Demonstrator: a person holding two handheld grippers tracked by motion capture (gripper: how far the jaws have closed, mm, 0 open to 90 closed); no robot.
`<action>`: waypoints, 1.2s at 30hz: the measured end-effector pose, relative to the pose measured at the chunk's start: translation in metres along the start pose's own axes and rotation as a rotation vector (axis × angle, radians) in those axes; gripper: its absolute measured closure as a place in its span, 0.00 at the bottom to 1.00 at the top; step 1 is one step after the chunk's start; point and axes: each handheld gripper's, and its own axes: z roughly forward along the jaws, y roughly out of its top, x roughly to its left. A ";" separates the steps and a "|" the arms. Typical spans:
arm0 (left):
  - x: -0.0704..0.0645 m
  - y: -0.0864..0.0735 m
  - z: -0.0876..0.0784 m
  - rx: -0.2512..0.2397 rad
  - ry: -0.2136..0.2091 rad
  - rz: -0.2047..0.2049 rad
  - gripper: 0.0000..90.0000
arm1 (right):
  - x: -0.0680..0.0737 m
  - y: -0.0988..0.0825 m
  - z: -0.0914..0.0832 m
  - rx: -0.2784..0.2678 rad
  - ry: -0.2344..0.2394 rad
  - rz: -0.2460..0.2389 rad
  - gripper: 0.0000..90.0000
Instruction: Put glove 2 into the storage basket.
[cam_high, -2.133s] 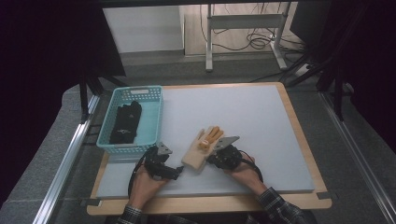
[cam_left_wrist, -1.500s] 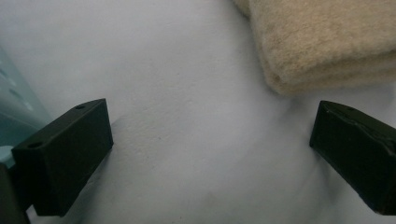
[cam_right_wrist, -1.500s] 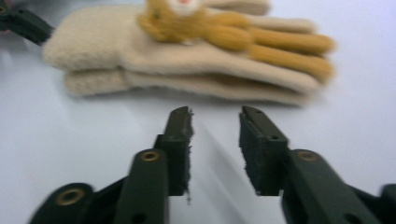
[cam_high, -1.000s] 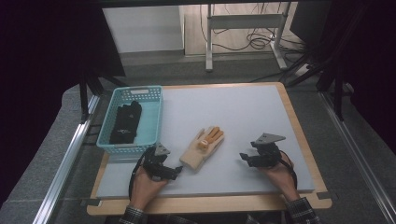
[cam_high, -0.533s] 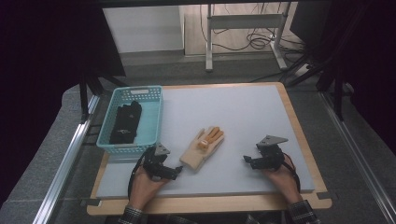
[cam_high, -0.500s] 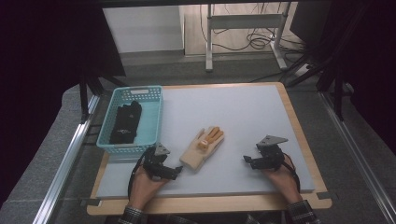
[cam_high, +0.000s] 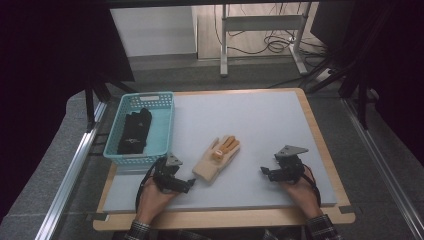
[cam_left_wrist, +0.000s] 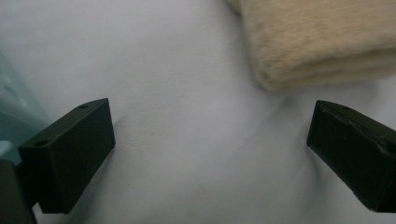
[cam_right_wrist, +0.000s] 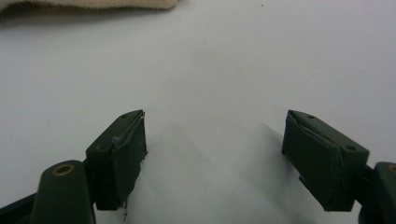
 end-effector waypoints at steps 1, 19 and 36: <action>-0.001 0.001 -0.002 -0.002 -0.009 0.000 0.01 | 0.000 0.000 0.000 0.000 -0.001 0.000 0.24; -0.021 0.059 -0.001 0.002 -0.088 0.054 0.02 | 0.000 0.000 0.000 -0.001 -0.002 0.002 0.23; -0.032 0.103 0.062 0.129 -0.086 0.030 0.03 | 0.000 0.000 0.000 -0.002 -0.002 0.002 0.23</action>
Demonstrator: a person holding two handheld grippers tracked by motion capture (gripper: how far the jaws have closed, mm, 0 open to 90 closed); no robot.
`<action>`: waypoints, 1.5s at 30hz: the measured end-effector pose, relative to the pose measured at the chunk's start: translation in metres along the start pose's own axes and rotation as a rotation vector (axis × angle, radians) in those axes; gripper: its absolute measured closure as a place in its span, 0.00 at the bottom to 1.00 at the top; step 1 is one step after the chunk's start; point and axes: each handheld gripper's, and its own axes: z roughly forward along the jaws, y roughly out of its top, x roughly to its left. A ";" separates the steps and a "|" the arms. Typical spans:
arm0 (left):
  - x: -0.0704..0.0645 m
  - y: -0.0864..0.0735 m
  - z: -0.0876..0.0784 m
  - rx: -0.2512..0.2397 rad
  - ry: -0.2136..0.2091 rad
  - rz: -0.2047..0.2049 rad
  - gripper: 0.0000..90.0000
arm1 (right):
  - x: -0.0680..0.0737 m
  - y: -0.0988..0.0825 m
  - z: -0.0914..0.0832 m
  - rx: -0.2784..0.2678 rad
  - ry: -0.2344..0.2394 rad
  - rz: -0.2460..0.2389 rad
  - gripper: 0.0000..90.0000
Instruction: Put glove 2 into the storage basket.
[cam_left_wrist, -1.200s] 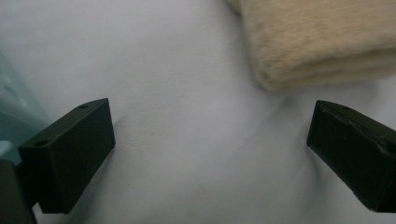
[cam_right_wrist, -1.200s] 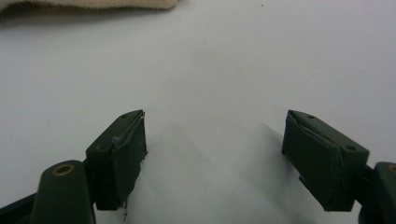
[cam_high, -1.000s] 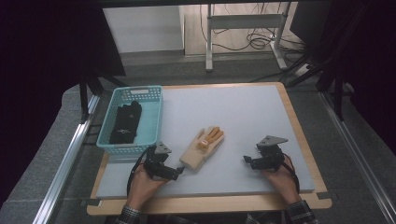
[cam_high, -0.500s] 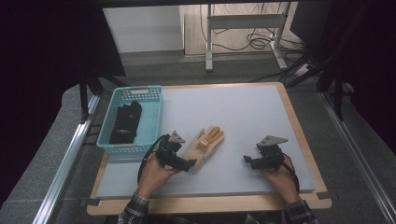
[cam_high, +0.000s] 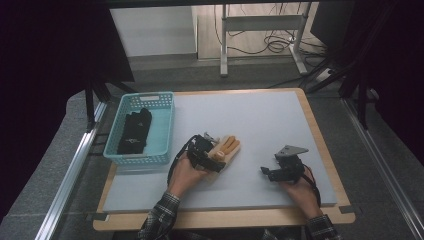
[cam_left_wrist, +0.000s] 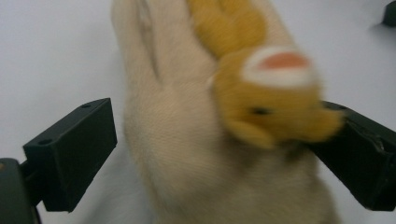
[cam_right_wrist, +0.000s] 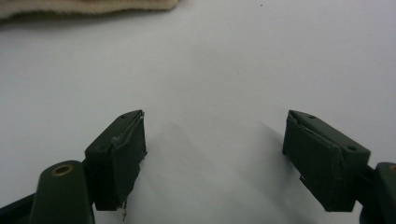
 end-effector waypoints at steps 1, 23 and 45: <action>-0.002 0.000 0.003 0.006 -0.005 0.005 0.03 | 0.000 0.000 0.000 0.000 0.000 0.000 0.23; -0.011 -0.003 -0.001 0.046 0.029 0.046 0.63 | 0.000 0.000 0.000 0.001 -0.001 -0.002 0.23; 0.024 0.016 -0.071 -0.069 0.061 -0.031 0.72 | 0.000 0.000 0.000 0.001 0.000 0.002 0.23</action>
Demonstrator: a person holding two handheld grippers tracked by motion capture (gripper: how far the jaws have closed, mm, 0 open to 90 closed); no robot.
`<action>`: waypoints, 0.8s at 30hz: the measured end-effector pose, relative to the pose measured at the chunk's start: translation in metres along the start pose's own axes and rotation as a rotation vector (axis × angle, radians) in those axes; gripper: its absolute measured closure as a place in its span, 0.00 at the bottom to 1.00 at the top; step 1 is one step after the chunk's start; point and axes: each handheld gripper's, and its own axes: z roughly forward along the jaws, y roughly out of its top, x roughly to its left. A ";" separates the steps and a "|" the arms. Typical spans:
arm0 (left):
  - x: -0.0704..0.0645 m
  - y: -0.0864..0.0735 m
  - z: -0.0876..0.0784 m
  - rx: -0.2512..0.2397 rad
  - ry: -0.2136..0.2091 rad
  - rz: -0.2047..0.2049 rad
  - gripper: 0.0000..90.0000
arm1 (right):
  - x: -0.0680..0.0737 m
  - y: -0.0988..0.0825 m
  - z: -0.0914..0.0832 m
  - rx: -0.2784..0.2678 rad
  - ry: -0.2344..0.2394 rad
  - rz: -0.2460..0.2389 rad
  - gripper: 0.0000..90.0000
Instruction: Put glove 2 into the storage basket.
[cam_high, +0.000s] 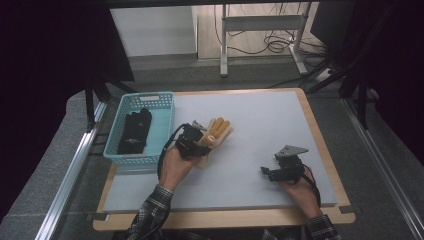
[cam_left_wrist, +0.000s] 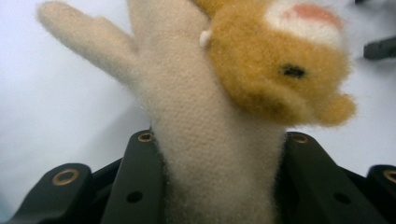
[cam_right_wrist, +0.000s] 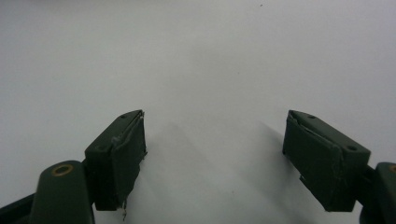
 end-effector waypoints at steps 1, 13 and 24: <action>0.003 0.002 -0.005 -0.004 0.005 -0.004 0.72 | 0.000 0.000 0.000 -0.001 0.000 -0.001 0.23; 0.056 0.008 -0.056 -0.030 0.105 -0.109 0.73 | 0.000 0.000 0.000 -0.001 0.000 -0.002 0.23; 0.105 -0.012 -0.077 -0.015 0.192 -0.213 0.82 | 0.000 0.000 0.000 -0.001 0.000 -0.002 0.23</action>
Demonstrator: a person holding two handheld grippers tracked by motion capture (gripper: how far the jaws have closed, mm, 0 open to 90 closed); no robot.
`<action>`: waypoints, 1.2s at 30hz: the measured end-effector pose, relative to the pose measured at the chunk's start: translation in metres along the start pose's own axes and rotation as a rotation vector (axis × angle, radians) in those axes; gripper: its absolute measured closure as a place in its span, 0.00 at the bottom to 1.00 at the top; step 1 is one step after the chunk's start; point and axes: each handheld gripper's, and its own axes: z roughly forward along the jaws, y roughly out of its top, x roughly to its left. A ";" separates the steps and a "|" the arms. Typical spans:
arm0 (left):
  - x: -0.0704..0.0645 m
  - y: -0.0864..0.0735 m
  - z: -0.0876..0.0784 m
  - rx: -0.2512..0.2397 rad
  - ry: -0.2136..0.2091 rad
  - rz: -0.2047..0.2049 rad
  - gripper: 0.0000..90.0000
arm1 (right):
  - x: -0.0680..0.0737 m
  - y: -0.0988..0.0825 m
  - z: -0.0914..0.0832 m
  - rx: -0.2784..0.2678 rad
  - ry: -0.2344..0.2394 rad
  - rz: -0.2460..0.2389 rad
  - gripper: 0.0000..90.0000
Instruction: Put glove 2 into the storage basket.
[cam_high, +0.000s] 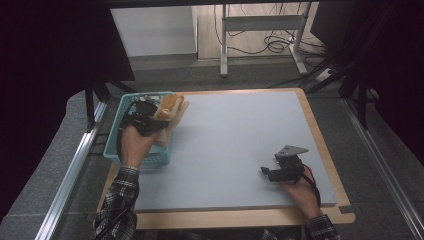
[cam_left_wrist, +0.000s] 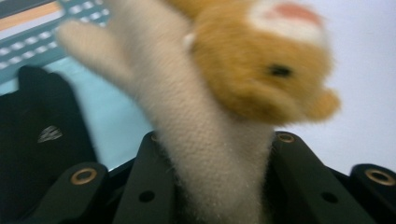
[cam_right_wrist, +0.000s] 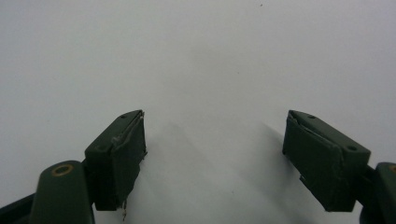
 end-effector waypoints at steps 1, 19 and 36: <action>0.004 -0.002 0.000 0.004 0.003 -0.010 0.82 | 0.000 0.000 0.000 0.000 0.000 0.000 0.23; 0.062 -0.022 0.031 0.041 0.044 -0.175 0.86 | 0.000 0.000 0.000 -0.001 0.000 0.000 0.23; 0.060 -0.008 0.091 0.123 -0.002 -0.170 0.66 | 0.000 0.000 0.000 -0.001 0.001 0.001 0.23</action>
